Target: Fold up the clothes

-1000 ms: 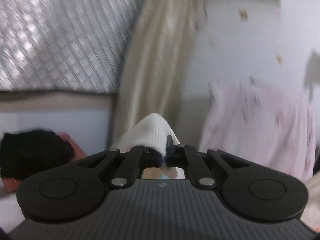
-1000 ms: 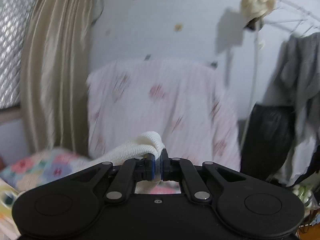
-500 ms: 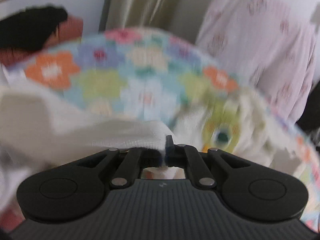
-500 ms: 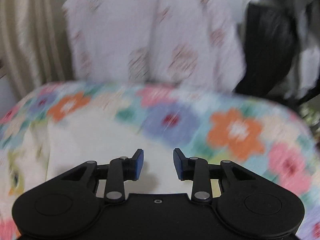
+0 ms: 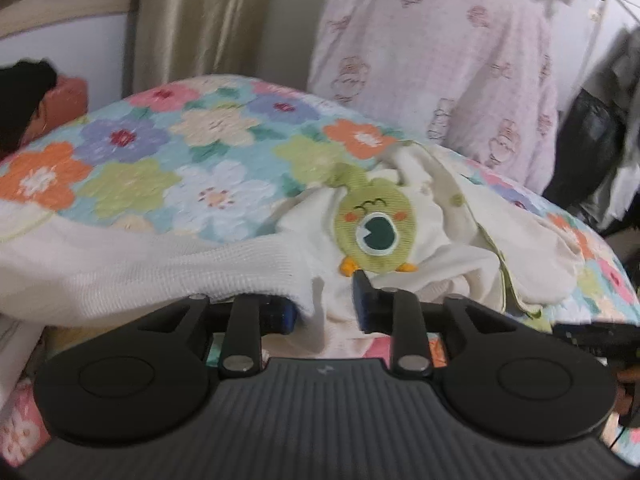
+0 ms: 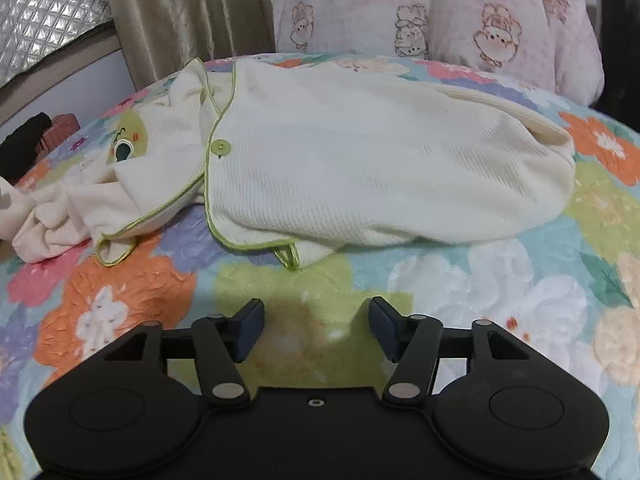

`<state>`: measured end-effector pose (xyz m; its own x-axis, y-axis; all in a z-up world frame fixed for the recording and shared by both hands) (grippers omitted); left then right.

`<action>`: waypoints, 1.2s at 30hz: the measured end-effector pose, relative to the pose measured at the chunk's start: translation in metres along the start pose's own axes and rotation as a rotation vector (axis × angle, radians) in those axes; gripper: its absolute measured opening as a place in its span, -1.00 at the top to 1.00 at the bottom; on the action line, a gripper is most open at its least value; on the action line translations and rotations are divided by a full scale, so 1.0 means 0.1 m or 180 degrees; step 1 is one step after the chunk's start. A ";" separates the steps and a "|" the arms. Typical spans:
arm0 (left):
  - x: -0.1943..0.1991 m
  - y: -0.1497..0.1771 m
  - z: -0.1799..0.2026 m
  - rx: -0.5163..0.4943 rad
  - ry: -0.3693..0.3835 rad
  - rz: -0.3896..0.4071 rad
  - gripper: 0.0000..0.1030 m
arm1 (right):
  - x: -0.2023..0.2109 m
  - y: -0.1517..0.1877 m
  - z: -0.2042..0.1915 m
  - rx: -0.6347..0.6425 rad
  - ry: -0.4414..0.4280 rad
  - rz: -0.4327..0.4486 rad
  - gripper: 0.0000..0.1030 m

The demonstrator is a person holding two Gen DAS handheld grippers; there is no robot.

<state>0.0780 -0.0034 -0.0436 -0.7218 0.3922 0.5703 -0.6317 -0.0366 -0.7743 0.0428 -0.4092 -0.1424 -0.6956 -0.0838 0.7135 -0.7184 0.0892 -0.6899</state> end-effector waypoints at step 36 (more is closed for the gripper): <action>0.29 0.31 0.23 -0.0070 -0.0033 -0.0067 -0.14 | 0.89 -0.24 0.41 -0.0225 0.0479 0.0654 0.74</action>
<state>0.0311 -0.0144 -0.0454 -0.7113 0.3832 0.5892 -0.6405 -0.0081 -0.7679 -0.0023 -0.4599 -0.0670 -0.8143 0.0914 0.5731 -0.5563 0.1585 -0.8157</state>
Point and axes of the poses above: each gripper's, at about its wrist camera, not at the fingertips, and x roughly against the way its jaws point, z to its right, y to its underside, the point moved 5 cm from there along -x, roughly the way its jaws point, and after that the axes turned 2 degrees about x, right-handed, at the moved point
